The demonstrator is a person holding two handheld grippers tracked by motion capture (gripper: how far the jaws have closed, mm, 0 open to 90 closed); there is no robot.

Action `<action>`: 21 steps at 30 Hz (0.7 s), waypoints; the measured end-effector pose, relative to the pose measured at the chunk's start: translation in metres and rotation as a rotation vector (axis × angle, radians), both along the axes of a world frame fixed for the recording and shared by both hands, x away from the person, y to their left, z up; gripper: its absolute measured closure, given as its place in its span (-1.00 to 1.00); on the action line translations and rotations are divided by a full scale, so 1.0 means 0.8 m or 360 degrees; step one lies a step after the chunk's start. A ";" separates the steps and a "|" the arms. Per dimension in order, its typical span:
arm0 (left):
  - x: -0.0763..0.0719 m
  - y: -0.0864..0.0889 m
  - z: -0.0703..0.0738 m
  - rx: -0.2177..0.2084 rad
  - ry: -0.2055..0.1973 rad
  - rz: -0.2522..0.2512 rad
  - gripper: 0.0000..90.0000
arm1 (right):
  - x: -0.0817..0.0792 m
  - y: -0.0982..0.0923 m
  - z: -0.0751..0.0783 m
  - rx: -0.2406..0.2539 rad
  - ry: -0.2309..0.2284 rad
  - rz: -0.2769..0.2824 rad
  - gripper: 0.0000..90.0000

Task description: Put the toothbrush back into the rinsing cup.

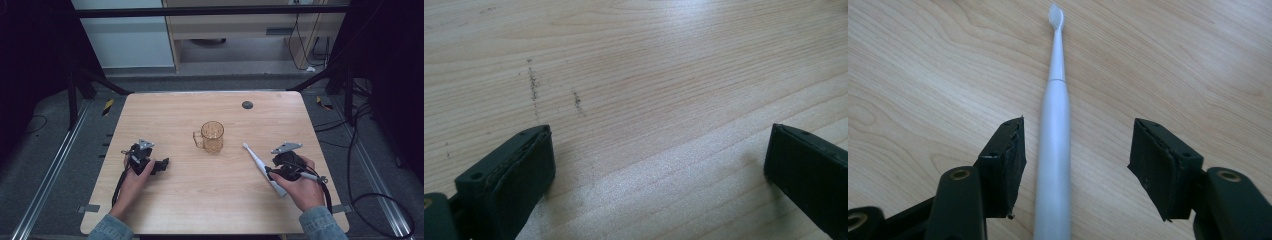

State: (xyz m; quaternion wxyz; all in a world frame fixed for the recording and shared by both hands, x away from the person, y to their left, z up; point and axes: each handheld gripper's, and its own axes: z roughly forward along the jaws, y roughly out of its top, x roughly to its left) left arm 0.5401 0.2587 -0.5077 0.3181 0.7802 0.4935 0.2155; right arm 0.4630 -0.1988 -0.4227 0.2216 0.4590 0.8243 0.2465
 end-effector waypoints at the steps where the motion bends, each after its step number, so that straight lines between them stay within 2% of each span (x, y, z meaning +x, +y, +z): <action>1: 0.000 0.000 0.000 -0.0003 -0.0002 0.0000 -1.00 | 0.003 0.003 0.000 0.0002 0.0015 0.0000 -0.11; 12: 0.000 0.000 0.000 -0.0003 -0.0001 0.0002 -1.00 | 0.037 0.025 0.003 -0.0023 0.0126 0.0017 -0.02; 21: 0.000 0.000 0.000 -0.0003 -0.0002 0.0002 -1.00 | 0.064 0.035 -0.001 -0.0006 0.0197 0.0006 0.07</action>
